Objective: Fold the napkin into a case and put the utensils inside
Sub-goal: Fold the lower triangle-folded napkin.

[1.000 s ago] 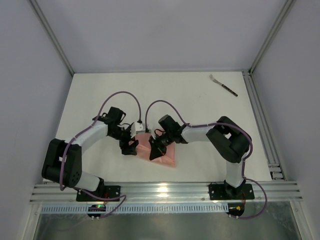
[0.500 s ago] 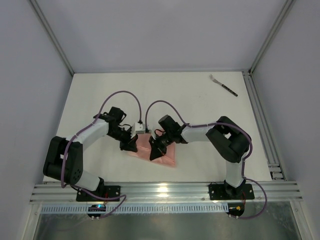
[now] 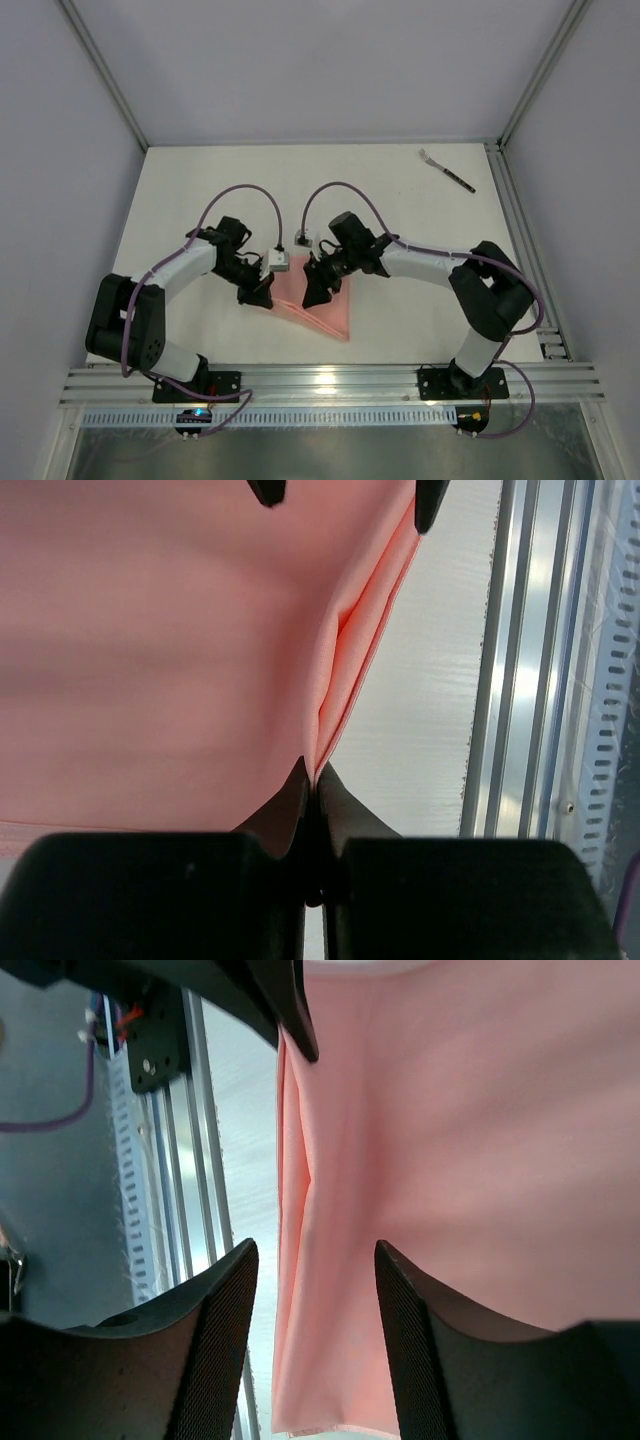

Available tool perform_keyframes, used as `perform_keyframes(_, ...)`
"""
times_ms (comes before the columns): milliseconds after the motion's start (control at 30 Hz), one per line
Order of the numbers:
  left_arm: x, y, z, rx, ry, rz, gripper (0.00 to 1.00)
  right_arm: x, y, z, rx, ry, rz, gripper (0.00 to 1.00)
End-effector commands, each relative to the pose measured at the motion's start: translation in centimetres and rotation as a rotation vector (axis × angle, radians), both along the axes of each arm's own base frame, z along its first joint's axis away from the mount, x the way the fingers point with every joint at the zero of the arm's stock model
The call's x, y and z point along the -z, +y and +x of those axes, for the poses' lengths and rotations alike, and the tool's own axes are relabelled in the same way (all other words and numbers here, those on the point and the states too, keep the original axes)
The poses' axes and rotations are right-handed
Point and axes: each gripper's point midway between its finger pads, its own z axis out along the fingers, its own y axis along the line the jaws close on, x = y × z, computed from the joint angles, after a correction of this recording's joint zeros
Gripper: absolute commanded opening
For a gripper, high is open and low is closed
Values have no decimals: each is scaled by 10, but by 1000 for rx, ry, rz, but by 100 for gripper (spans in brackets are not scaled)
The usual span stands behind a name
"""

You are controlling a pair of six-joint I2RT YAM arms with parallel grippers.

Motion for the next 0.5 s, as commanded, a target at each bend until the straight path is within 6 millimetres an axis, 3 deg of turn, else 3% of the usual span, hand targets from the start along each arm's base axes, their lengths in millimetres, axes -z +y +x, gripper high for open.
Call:
perform_keyframes(0, -6, 1, -6, 22, -11, -22, 0, -31, -2, 21, 106, -9, 45, 54)
perform_keyframes(67, -6, 1, -8, 27, -4, -22, 0, -20, 2, 34, 149, 2, 54, 42)
perform_keyframes(100, -6, 1, -8, 31, -5, -22, 0, -14, 3, 41, 201, 24, 37, 25)
perform_keyframes(133, -6, 2, -10, 32, 2, -21, 0, -9, 6, 49, 231, 29, 38, 16)
perform_keyframes(200, -8, 0, -11, 32, 6, -31, 0, 10, 13, 63, 280, 51, 12, 6)
perform_keyframes(333, -16, -3, -14, 27, 25, -78, 0, 50, 5, 63, 368, 138, -92, 4)
perform_keyframes(467, -23, -4, -7, 1, 52, -123, 0, 75, -10, 45, 377, 216, -177, 4)
